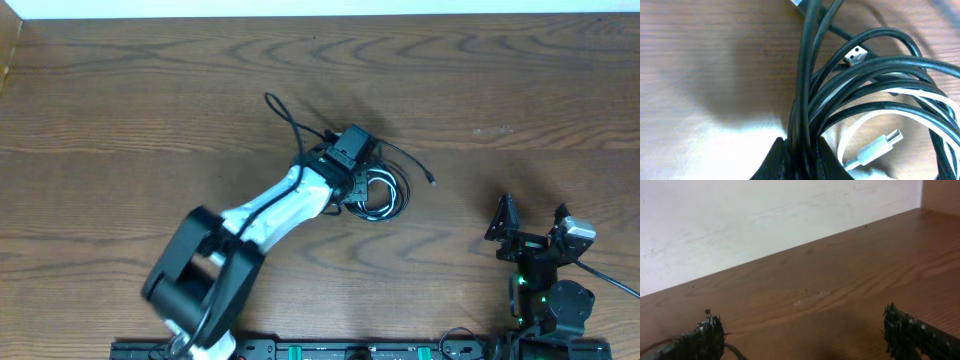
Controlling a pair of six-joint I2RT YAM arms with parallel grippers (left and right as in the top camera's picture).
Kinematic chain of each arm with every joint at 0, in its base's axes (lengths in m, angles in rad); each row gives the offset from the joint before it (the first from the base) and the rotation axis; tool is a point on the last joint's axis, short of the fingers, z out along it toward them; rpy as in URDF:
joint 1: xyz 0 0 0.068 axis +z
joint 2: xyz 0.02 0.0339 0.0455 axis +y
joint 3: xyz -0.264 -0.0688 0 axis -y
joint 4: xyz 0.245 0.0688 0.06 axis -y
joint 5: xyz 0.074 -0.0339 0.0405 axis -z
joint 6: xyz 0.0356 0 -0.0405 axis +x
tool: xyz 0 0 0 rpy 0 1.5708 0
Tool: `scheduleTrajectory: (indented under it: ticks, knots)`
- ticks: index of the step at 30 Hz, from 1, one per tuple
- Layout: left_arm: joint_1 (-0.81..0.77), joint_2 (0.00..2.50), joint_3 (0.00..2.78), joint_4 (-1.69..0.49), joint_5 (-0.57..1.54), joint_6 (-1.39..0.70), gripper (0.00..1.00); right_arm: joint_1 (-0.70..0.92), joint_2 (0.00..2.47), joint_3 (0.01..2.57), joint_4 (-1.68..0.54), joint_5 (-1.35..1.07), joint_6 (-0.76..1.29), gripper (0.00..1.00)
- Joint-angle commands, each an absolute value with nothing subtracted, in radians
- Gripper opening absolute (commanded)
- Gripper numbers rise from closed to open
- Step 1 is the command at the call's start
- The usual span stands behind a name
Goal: Untangle cables
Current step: 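Grasp the cable bundle with the left gripper and lift it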
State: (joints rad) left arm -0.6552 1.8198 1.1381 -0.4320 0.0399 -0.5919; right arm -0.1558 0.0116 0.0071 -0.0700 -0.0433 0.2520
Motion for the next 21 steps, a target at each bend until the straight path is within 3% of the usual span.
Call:
scheduleTrajectory:
  ticks: [1, 15, 18, 21]
  knots:
    - [-0.65, 1.701, 1.139, -0.471, 0.043, -0.687, 0.07, -0.136, 0.006, 0.006, -0.074, -0.032, 0.242, 0.99]
    - [-0.65, 1.627, 1.139, -0.508, 0.224, -0.769, 0.08, -0.136, 0.009, 0.006, -0.07, -0.037, 0.254, 0.99]
    - [-0.65, 1.627, 1.139, -0.512, 0.225, -0.781, 0.08, -0.136, 0.009, 0.006, -0.067, -0.098, 0.435, 0.99]
    - [-0.647, 1.627, 1.139, -0.529, 0.225, -0.862, 0.08, -0.136, 0.011, 0.006, -0.062, -0.2, 0.746, 0.99]
